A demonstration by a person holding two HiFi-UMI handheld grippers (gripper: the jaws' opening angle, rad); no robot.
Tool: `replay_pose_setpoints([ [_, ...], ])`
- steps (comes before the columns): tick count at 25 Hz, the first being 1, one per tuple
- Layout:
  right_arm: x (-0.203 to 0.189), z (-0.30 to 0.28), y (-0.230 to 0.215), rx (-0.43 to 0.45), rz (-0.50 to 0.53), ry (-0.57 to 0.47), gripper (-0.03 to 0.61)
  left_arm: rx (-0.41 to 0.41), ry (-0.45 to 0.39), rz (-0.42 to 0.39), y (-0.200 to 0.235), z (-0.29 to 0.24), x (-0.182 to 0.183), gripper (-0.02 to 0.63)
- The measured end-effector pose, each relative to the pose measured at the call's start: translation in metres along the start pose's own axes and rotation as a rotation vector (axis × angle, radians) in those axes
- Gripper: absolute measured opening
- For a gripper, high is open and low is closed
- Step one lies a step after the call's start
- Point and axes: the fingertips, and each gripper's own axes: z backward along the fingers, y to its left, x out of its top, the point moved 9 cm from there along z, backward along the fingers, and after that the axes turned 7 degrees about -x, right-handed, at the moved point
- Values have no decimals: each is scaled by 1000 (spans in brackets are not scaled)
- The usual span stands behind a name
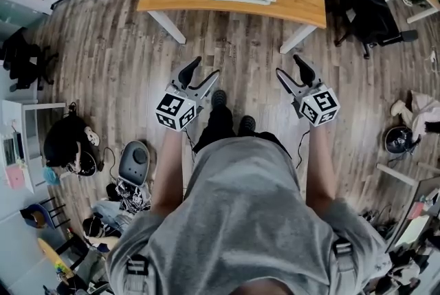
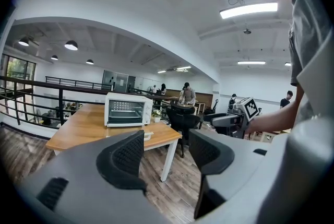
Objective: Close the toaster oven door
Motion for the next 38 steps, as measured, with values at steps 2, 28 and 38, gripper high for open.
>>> replay_pose_setpoints([
  [2,3,-9,-1,-13,-18,-6,310,-6,1,3,13,-1,2,270],
  [28,27,-132,-6,-124,-37,21,301,-124,56,22,167,-39,25,270],
  [38,25,-153,-4,-207,-69,15,296,-183,72,13,212,-52,34,270],
])
